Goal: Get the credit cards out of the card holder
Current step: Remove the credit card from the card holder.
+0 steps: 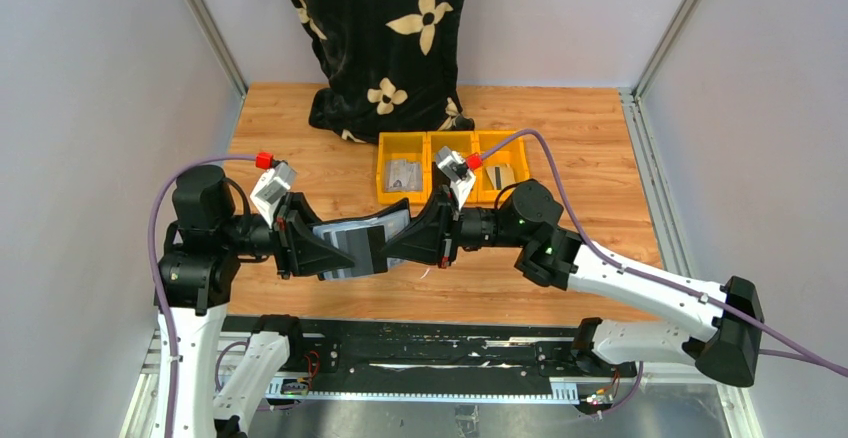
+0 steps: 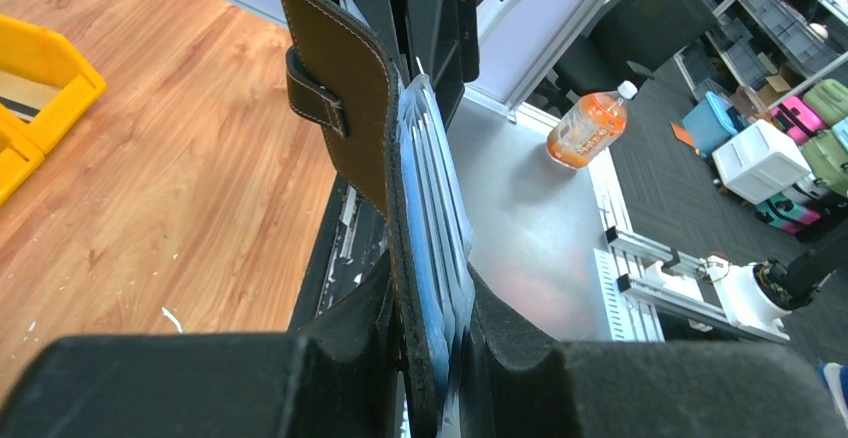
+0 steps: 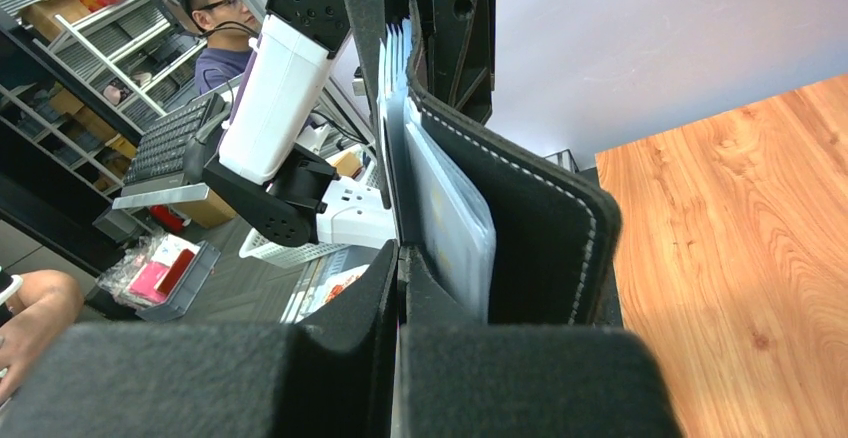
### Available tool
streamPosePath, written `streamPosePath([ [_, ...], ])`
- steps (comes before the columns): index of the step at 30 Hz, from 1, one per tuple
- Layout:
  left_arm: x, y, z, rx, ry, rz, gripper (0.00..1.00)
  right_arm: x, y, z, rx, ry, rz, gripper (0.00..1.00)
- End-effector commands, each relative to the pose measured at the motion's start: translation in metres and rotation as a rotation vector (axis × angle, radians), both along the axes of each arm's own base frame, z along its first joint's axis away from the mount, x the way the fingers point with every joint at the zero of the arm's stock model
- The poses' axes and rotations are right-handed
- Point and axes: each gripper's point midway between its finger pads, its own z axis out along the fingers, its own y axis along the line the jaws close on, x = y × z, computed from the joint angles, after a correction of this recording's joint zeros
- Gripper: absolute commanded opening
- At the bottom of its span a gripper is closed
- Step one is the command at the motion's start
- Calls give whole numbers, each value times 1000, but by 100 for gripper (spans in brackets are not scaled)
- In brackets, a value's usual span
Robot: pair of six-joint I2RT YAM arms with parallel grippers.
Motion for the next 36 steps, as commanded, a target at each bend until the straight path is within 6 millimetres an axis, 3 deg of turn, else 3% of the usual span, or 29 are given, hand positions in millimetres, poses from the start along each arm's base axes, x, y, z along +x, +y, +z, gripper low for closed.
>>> streamPosePath([
  [1,-23,0,16,-29,-6,-83,19,13,-6,-3,4,6,-70,0],
  [3,-22,0,16,-29,-4,-83,19,12,-5,-2,5,8,-60,0],
  [6,-21,0,16,-28,1,-80,12,7,-2,0,13,12,-21,0],
  [8,-19,0,15,-24,4,-69,6,4,2,4,19,15,5,9],
  [11,-15,0,14,-17,3,-50,0,-1,7,11,40,14,40,36],
  [13,-13,0,14,-12,0,-35,0,0,9,15,52,19,41,38],
  [18,-13,0,14,-11,-9,-31,0,1,10,22,66,12,45,27],
  [23,-8,-1,14,-11,-10,-17,0,-3,1,29,88,-5,44,1],
  [28,-2,-1,17,-13,-28,15,0,5,-18,28,80,-4,-1,0],
  [34,6,-1,18,-8,-50,61,0,41,-55,14,34,16,-154,0],
  [36,8,-1,18,-5,-60,77,0,63,-70,3,-12,28,-241,0],
])
